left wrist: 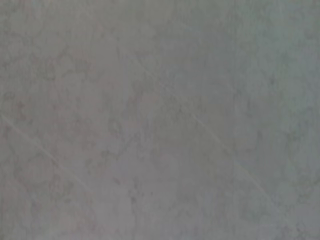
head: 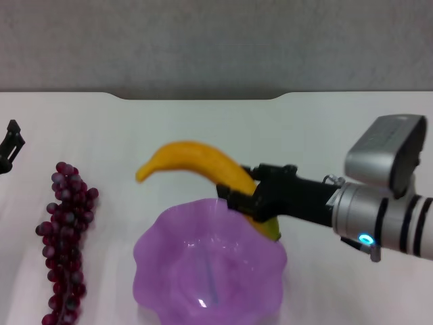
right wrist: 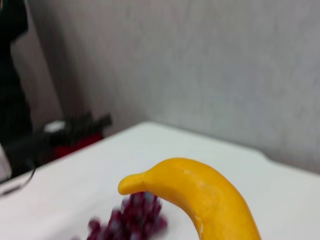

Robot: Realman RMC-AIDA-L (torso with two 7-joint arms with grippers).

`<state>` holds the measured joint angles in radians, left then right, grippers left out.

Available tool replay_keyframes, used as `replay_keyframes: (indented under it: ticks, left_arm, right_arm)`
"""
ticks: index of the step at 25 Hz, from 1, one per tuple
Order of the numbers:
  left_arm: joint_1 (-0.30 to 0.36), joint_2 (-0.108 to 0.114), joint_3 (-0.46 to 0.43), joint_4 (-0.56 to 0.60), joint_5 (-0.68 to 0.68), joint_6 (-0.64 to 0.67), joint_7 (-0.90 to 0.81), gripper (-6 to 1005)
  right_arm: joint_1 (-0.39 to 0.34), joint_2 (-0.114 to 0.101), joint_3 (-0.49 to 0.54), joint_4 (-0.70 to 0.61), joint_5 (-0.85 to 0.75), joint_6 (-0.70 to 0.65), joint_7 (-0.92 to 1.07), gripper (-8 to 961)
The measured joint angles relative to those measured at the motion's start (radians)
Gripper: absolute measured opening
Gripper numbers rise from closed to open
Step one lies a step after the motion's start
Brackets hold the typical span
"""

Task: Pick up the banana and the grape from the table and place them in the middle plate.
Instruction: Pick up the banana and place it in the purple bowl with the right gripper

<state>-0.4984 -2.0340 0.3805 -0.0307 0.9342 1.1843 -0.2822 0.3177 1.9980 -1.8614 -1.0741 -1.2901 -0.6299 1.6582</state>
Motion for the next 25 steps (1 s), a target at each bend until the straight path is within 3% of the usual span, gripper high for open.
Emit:
replay_keyframes:
  ticks: [12,25]
  left_arm:
    - [0.001,0.001,0.000,0.000,0.000,0.000,0.000,894]
    - [-0.003,0.002,0.000,0.000,0.000,0.001,0.000,893]
  right_arm:
    - [-0.049,0.008,-0.127,-0.239,-0.604,0.025,0.506,549]
    - [-0.012,0.004,-0.127,-0.189,-0.695,-0.039,0.639,548]
